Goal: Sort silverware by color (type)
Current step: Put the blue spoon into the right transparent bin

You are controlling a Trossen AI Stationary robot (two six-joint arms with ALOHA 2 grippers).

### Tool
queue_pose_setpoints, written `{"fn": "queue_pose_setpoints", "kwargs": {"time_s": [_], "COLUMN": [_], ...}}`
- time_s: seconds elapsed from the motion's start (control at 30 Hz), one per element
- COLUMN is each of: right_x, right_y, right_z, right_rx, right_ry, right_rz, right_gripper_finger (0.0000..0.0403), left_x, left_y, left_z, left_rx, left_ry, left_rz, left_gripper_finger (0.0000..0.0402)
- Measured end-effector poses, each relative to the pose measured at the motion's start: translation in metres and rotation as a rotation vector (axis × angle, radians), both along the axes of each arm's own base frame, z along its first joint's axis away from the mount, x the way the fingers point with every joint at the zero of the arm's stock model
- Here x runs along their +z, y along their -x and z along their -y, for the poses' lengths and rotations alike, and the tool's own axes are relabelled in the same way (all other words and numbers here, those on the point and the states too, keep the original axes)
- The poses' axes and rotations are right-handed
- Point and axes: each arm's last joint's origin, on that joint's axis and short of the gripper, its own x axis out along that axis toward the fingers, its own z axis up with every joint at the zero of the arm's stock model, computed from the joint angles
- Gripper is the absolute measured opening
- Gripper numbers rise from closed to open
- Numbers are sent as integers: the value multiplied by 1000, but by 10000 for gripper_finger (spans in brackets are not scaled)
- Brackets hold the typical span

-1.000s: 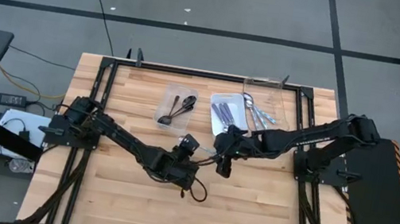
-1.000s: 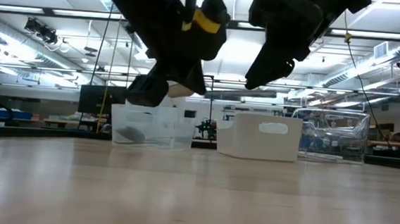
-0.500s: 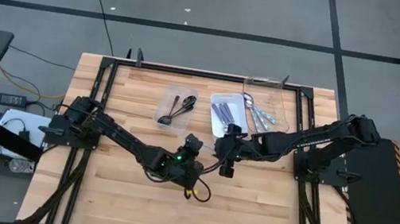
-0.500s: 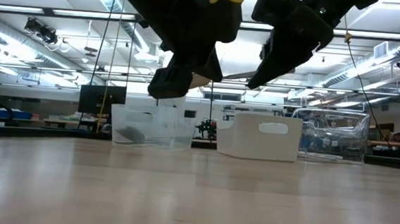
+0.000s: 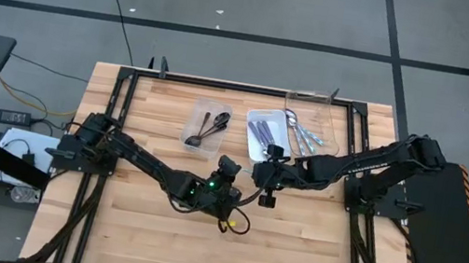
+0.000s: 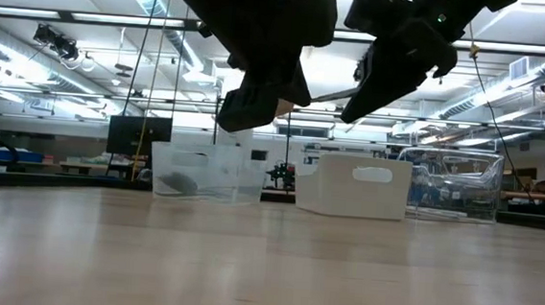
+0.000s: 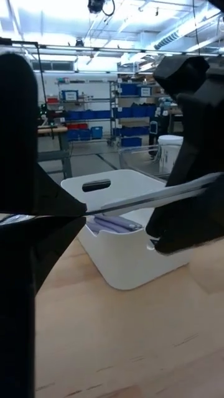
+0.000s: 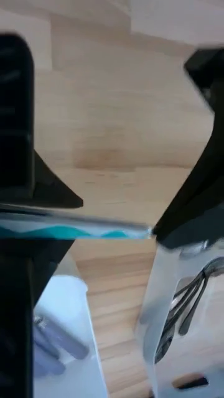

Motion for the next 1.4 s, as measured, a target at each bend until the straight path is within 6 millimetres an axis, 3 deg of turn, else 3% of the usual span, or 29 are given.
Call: {"fn": "queue_pose_setpoints", "kwargs": {"time_s": [0.1,0.27,0.47,0.73,1.13,1.4], "right_x": [0,0,0,-5,-3,8], "right_y": [0,0,0,5,8,13], "right_z": [0,1,2,9,16,17], "right_rx": [-13,-25,-54,-149,-177,-176], "right_ry": [-5,-10,-48,-89,-113,-119], "right_rz": [1,3,5,-47,-62,-23], "right_gripper_finger": [28,25,25,27,27,27], "left_x": [0,0,2,1,-3,-28], "left_y": [0,-1,-2,3,9,23], "left_z": [0,-2,1,22,45,51], "left_rx": [2,25,35,26,-90,-145], "left_ry": [1,41,101,320,619,723], "left_rz": [5,50,125,273,251,244], "left_gripper_finger": [9,25,83,152,149,148]}}
